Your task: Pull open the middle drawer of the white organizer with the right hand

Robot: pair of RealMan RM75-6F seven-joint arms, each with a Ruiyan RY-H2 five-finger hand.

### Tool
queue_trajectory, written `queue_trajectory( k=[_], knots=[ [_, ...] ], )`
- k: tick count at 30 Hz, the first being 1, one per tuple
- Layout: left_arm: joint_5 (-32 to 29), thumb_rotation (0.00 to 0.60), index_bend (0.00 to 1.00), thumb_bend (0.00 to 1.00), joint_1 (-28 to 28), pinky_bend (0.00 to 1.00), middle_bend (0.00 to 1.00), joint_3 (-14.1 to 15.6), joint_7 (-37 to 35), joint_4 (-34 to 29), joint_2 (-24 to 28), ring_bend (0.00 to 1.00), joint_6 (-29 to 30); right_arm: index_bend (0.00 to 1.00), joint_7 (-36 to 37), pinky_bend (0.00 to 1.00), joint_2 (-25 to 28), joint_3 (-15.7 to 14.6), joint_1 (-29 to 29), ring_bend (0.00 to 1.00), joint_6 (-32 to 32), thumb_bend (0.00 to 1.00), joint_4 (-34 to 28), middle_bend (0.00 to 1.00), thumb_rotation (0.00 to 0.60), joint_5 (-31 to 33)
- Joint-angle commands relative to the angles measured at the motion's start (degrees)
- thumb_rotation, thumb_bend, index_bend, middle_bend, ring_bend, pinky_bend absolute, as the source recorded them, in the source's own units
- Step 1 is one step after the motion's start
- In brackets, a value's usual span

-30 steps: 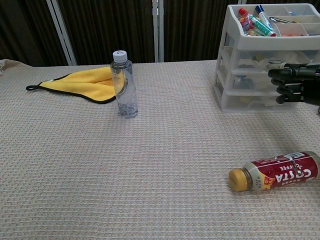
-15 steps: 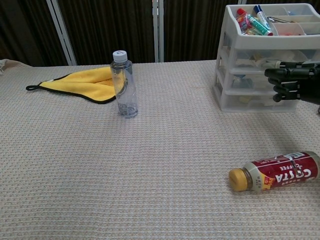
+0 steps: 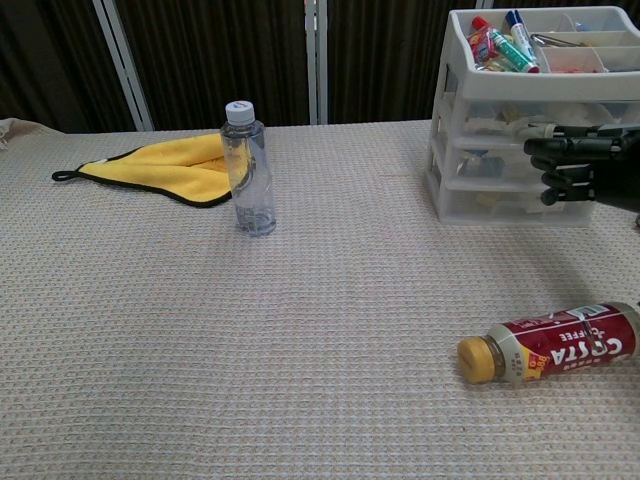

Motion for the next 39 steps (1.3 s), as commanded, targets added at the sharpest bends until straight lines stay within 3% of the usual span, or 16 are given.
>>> queue_trajectory(
  k=[1, 27, 39],
  knots=[
    [-0.04, 0.6, 0.0, 0.12, 0.01, 0.0, 0.0, -0.01, -0.02, 0.0, -0.02, 0.0, 0.02, 0.25, -0.16, 0.66, -0.06, 0.0, -0.07, 0.8, -0.08, 0.35, -0.05, 0.75, 0.6, -0.1],
    [0.0, 0.6, 0.0, 0.12, -0.06, 0.0, 0.0, 0.17, 0.99, -0.44, -0.15, 0.0, -0.24, 0.27, 0.22, 0.66, 1.44, -1.68, -2.92, 0.8, 0.48, 0.35, -5.0, 0.75, 0.6, -5.66],
    [0.2, 0.6, 0.0, 0.13, 0.02, 0.0, 0.0, 0.17, 1.32, -0.54, -0.28, 0.0, 0.1, 0.27, 1.2, 0.66, 2.01, -4.25, -5.16, 0.79, 2.93, 0.34, -7.91, 0.74, 0.6, -11.83]
  ],
)
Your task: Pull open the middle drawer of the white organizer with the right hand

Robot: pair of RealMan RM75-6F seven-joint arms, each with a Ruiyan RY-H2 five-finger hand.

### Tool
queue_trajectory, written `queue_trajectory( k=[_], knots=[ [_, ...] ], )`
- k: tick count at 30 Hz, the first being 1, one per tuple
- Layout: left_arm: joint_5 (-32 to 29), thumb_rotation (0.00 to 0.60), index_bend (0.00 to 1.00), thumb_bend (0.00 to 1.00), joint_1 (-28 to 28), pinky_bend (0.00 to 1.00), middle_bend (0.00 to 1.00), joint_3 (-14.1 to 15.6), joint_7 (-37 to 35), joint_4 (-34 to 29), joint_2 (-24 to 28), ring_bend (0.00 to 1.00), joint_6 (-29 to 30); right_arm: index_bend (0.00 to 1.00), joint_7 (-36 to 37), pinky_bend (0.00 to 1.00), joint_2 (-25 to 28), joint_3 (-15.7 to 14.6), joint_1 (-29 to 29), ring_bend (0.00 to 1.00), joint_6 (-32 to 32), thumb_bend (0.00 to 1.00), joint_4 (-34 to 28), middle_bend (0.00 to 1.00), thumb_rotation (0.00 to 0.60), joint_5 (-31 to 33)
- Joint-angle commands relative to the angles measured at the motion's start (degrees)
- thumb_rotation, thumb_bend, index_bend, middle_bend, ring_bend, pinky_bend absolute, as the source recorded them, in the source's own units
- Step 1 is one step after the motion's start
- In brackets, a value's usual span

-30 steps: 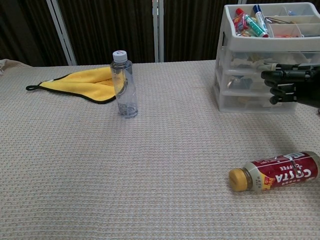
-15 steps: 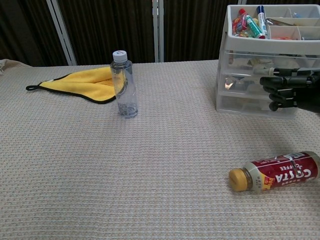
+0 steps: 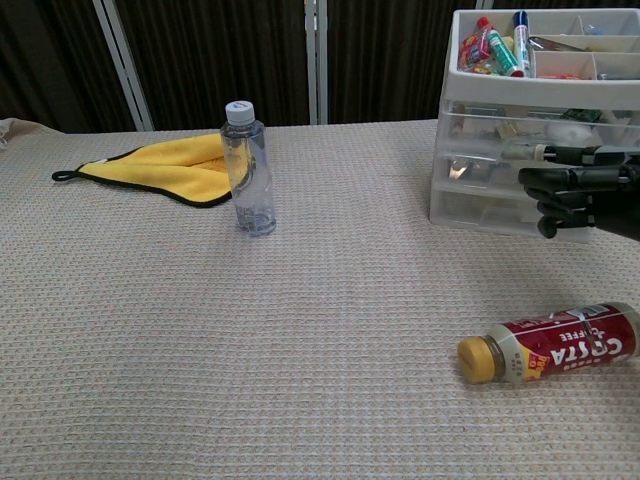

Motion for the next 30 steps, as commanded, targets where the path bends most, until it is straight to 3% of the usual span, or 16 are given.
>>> queue_trajectory(
  k=[1, 15, 22, 30],
  knots=[
    [0.02, 0.6, 0.0, 0.13, 0.02, 0.0, 0.0, 0.0, 0.0, 0.02, -0.01, 0.0, 0.04, 0.26, -0.22, 0.66, 0.12, -0.99, -0.6, 0.79, 1.08, 0.34, -1.03, 0.74, 0.6, -1.55],
    [0.2, 0.6, 0.0, 0.13, 0.08, 0.0, 0.0, 0.08, 0.01, -0.01, 0.02, 0.0, 0.16, 0.21, -4.42, 0.62, 0.73, -5.1, -3.16, 0.75, 8.91, 0.31, -5.89, 0.67, 0.6, -7.62],
    [0.55, 0.6, 0.0, 0.13, 0.19, 0.0, 0.0, 0.17, -0.13, -0.16, 0.14, 0.0, 0.45, 0.2, -8.0, 0.62, 1.04, -6.32, -3.87, 0.74, 11.84, 0.3, -7.1, 0.65, 0.6, -6.73],
    [0.64, 0.6, 0.0, 0.13, 0.19, 0.0, 0.0, 0.17, -0.39, -0.1, 0.19, 0.0, 0.48, 0.2, -16.91, 0.62, 0.61, -7.92, -5.86, 0.74, 21.47, 0.3, -9.58, 0.65, 0.6, -12.1]
  ],
)
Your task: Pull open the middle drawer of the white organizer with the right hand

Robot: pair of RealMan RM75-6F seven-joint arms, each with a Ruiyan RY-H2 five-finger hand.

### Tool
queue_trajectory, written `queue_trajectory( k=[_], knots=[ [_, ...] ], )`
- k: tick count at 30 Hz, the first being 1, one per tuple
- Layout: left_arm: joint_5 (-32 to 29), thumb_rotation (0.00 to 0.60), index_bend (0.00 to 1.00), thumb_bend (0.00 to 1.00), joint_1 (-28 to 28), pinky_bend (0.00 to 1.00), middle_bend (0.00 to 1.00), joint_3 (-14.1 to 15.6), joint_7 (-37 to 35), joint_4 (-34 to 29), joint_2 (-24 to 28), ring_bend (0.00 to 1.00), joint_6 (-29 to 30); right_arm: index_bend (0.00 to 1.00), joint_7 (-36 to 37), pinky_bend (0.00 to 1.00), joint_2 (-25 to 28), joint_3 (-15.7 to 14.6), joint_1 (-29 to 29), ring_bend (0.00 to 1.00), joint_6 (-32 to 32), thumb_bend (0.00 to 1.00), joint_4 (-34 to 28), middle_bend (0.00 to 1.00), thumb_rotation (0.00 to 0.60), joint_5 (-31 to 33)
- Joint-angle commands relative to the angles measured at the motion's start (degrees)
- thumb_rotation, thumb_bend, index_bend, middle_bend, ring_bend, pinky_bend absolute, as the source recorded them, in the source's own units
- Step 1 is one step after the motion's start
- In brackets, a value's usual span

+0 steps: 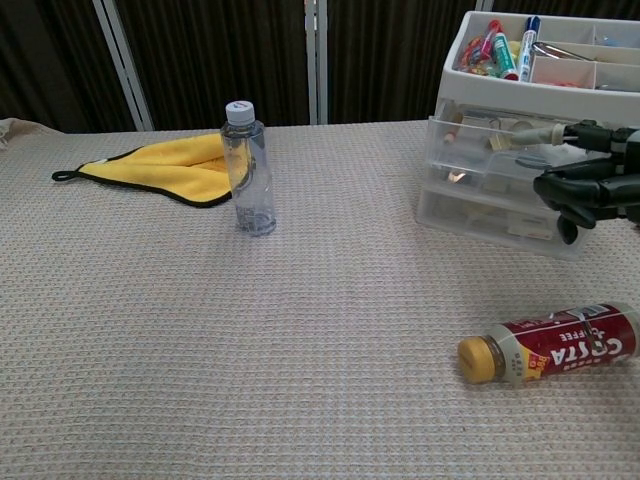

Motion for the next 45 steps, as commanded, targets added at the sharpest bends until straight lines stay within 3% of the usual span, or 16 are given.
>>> queue_trajectory(
  k=[1, 7, 11, 21, 29, 37, 45],
  knots=[
    [0.02, 0.6, 0.0, 0.13, 0.01, 0.0, 0.0, -0.02, -0.1, -0.01, 0.04, 0.0, 0.04, 0.2, -6.59, 0.62, 0.13, -0.88, -1.18, 0.74, 5.13, 0.29, -2.2, 0.65, 0.6, -3.0],
    [0.03, 0.6, 0.0, 0.13, 0.15, 0.0, 0.0, -0.08, -0.34, -0.09, 0.15, 0.0, 0.35, 0.19, -18.62, 0.62, 0.95, -1.13, -1.26, 0.74, 8.13, 0.29, -4.5, 0.65, 0.6, -1.18],
    [0.28, 0.6, 0.0, 0.13, 0.22, 0.0, 0.0, 0.01, -0.4, -0.16, 0.26, 0.0, 0.49, 0.19, -30.17, 0.62, 2.68, -1.32, -0.44, 0.74, 7.77, 0.29, -6.96, 0.66, 0.6, 5.04],
    [0.22, 0.6, 0.0, 0.13, 0.16, 0.0, 0.0, 0.02, -0.3, -0.24, 0.32, 0.0, 0.27, 0.19, -49.73, 0.62, 1.1, -0.13, 2.22, 0.74, 13.05, 0.29, -9.23, 0.67, 0.6, 16.96],
    [0.24, 0.6, 0.0, 0.13, 0.18, 0.0, 0.0, 0.05, -0.3, -0.36, 0.41, 0.0, 0.25, 0.2, -53.57, 0.62, -0.21, 0.3, 3.07, 0.74, 15.71, 0.29, -9.37, 0.67, 0.6, 19.21],
    [0.26, 0.6, 0.0, 0.13, 0.2, 0.0, 0.0, 0.04, -0.5, -0.37, 0.49, 0.0, 0.28, 0.42, -55.57, 0.63, -0.63, -0.06, 3.49, 0.75, 16.48, 0.3, -9.25, 0.69, 0.6, 20.23],
    [0.29, 0.6, 0.0, 0.13, 0.19, 0.0, 0.0, 0.05, -0.62, -0.33, 0.55, 0.0, 0.22, 0.45, -56.99, 0.63, -0.78, -0.96, 3.61, 0.75, 17.06, 0.3, -9.54, 0.69, 0.6, 20.55]
  ],
)
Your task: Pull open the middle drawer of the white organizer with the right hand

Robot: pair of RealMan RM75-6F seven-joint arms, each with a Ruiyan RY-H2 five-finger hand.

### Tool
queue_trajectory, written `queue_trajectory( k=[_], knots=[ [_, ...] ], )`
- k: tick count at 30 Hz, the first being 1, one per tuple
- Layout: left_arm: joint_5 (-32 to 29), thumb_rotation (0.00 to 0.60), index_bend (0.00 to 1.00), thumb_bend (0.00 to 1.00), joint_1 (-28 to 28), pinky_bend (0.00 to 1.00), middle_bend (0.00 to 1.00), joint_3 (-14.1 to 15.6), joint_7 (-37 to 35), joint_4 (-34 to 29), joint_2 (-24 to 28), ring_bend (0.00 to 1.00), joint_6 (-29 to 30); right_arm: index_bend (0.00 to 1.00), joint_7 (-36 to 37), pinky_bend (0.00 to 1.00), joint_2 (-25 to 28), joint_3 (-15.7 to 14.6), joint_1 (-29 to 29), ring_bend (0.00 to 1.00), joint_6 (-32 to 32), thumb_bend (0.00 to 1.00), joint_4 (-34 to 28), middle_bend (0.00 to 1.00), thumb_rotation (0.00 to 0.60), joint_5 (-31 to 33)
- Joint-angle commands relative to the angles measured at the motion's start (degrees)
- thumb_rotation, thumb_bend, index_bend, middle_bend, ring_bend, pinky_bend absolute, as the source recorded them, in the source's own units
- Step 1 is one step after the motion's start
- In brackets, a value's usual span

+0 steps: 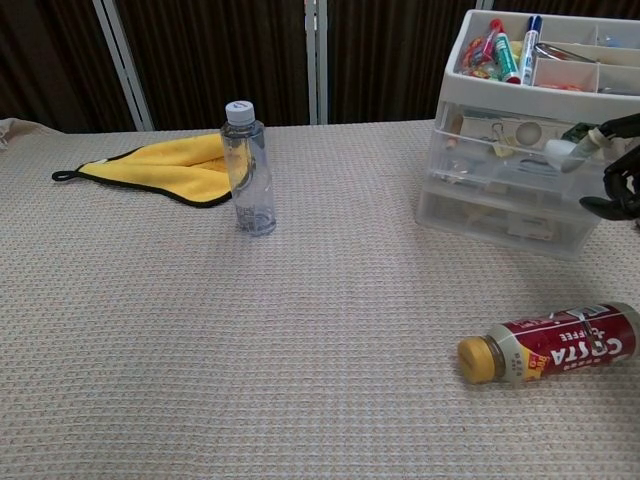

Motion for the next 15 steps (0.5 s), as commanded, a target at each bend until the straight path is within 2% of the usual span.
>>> queue_trajectory(
  k=[1, 15],
  knots=[
    [0.03, 0.6, 0.0, 0.13, -0.01, 0.0, 0.0, 0.0, 0.02, -0.01, -0.01, 0.0, 0.0, 0.45, 0.12, 0.63, 0.05, -0.17, -0.12, 0.75, 0.28, 0.3, -0.31, 0.69, 0.6, -0.32],
    [0.34, 0.6, 0.0, 0.13, 0.09, 0.0, 0.0, 0.06, -0.06, -0.19, 0.09, 0.0, 0.27, 0.46, 1.1, 0.63, 0.47, -3.08, -2.02, 0.75, 2.56, 0.3, -2.83, 0.69, 0.6, -6.17]
  ],
)
